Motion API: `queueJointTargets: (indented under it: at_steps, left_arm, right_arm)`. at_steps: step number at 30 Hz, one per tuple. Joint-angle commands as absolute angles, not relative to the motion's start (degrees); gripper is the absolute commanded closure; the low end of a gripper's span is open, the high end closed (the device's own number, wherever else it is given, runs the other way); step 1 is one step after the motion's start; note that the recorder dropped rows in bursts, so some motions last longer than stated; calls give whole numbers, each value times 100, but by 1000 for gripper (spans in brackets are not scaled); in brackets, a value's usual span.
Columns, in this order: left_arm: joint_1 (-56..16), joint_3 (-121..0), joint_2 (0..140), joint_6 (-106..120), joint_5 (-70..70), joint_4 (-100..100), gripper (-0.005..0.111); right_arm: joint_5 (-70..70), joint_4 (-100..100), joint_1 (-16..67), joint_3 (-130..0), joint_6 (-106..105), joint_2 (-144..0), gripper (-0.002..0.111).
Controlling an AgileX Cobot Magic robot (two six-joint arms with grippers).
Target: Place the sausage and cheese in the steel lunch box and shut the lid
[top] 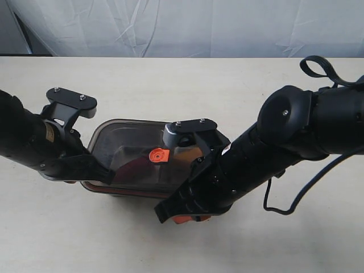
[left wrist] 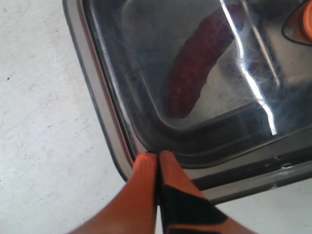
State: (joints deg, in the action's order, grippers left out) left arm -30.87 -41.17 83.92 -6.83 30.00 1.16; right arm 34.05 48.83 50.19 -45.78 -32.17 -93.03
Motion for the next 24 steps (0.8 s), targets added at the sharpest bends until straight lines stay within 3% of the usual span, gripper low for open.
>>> queueJointTargets:
  at_steps: [1,24]
  left_arm:
    - [-3092,-4106,8405,-681,2858,150,106]
    - [-3092,-4173,8181,-681,2802,0,106]
  right_arm:
    - [3293,4826,5035,-4602,-3252,-9289,108]
    - [2702,4778,5024,-4602,-3224,-9289,108]
